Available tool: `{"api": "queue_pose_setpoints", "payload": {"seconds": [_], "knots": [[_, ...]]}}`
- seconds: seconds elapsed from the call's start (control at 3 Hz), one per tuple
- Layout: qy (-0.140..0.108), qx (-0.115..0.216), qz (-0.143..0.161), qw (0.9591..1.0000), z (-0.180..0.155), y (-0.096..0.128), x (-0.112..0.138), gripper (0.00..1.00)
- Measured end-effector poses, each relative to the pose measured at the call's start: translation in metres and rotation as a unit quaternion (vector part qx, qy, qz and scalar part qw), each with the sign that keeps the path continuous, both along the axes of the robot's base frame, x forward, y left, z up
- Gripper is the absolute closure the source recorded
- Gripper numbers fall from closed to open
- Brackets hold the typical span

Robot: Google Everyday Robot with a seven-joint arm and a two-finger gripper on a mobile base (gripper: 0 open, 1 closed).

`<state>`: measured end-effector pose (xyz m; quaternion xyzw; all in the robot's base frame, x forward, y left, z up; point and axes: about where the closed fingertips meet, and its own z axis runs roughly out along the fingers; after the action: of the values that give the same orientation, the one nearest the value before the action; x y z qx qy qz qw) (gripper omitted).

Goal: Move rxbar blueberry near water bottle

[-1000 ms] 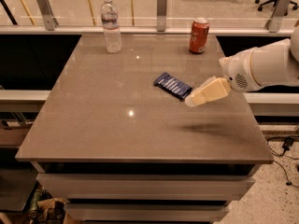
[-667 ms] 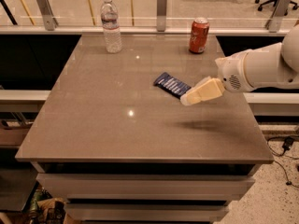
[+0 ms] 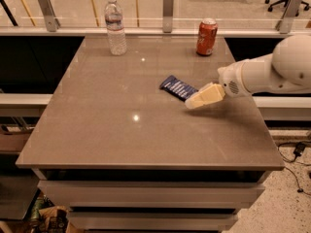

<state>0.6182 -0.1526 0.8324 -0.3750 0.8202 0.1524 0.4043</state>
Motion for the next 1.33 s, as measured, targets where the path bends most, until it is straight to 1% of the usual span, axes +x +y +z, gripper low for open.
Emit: {"api": "queue_pose_setpoints", "payload": {"seconds": [0.33, 1.0, 1.33], "knots": [[0.042, -0.042, 0.032, 0.9977, -0.047, -0.009, 0.036, 0.0], [0.042, -0.042, 0.032, 0.9977, -0.03, -0.01, 0.033, 0.0], [0.042, -0.042, 0.033, 0.9977, -0.03, -0.01, 0.033, 0.0]]}}
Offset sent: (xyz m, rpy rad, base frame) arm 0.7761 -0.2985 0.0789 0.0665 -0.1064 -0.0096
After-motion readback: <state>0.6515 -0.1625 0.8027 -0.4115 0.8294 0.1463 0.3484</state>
